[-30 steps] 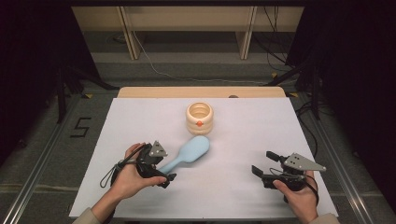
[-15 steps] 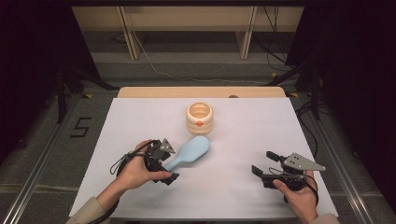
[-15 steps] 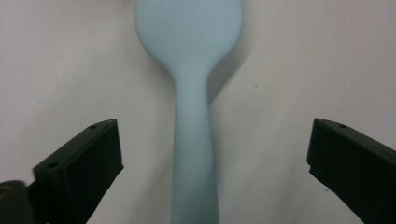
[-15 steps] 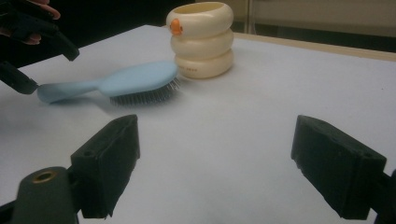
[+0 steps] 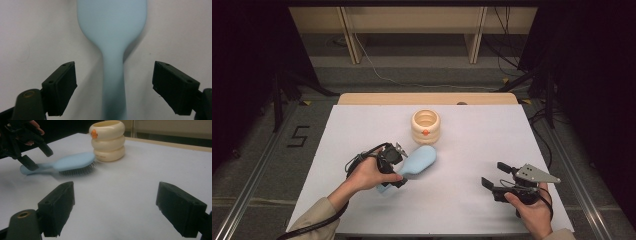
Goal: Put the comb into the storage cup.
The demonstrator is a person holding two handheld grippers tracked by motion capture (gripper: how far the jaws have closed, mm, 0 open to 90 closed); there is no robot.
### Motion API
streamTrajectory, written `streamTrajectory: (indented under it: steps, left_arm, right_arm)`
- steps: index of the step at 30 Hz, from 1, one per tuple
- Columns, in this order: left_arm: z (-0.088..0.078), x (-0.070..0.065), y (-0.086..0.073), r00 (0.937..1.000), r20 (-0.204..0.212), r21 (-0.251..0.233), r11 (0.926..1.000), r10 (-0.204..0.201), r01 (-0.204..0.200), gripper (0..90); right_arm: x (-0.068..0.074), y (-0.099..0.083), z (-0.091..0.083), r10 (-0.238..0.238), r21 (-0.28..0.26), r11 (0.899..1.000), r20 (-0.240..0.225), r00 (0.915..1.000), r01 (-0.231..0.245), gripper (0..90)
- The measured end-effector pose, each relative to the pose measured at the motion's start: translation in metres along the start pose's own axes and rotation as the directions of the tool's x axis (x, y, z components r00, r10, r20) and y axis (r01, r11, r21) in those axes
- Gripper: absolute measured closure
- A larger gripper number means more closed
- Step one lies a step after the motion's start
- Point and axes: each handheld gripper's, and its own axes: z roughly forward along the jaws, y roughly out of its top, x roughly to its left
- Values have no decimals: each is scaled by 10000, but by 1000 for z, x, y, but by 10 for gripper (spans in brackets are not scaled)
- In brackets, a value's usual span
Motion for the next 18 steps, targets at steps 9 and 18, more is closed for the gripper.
streamTrajectory:
  steps: [9, 18]
  left_arm:
    - [6, 5, 6, 9999, 100, 483, 9988, 78, -83, 244]
    - [12, 6, 12, 9996, 212, 747, 9970, 162, -178, 278]
  right_arm:
    - [0, 0, 0, 12, -35, 10000, 6, 10000, -12, 161]
    - [0, 0, 0, 8, -26, 10000, 6, 10000, -8, 162]
